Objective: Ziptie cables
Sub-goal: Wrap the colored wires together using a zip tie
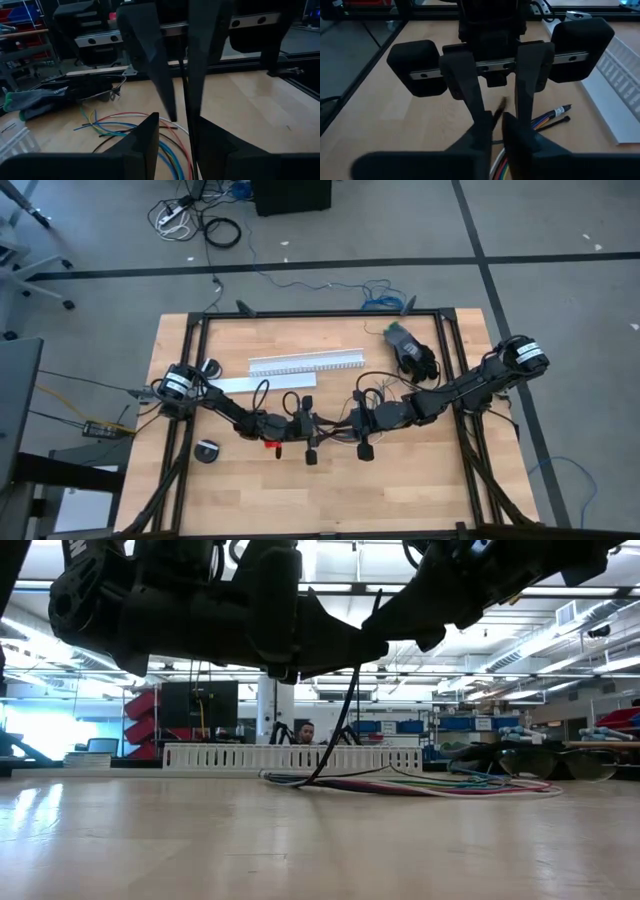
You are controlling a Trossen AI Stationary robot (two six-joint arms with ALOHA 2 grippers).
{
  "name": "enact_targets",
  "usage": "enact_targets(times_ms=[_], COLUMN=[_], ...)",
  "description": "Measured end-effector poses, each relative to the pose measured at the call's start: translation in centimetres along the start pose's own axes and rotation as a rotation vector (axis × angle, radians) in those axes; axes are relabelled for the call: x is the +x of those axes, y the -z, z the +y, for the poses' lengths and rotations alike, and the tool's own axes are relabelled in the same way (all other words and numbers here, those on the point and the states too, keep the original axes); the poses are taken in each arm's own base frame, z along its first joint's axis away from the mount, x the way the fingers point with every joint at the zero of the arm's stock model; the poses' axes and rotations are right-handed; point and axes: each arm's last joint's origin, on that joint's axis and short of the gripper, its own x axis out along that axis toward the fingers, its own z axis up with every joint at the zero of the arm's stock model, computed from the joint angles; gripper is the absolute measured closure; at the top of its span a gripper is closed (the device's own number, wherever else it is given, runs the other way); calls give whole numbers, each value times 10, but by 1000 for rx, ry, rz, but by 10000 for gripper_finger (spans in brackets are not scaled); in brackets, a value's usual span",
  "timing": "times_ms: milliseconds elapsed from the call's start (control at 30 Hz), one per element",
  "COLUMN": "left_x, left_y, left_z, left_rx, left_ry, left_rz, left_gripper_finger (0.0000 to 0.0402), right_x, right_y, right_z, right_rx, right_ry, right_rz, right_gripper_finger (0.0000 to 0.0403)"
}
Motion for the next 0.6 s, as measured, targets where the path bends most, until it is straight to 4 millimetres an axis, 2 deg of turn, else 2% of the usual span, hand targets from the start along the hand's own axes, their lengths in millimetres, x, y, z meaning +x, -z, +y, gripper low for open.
enact_targets(times_ms=[100, 400, 600], left_x=[0, 0, -6], left_y=[0, 0, 9], left_z=[0, -1, 1], left_rx=[0, -4, -96], left_ry=[0, 3, 2], left_rz=[0, -1, 56], left_gripper_finger=[301, 297, 282], right_x=[0, 0, 0], right_y=[0, 5, 8], right_z=[0, -1, -1], right_rx=[-8, -3, 18], right_ry=[0, 8, 5], right_rz=[0, 47, 84], right_gripper_finger=[397, 402, 402])
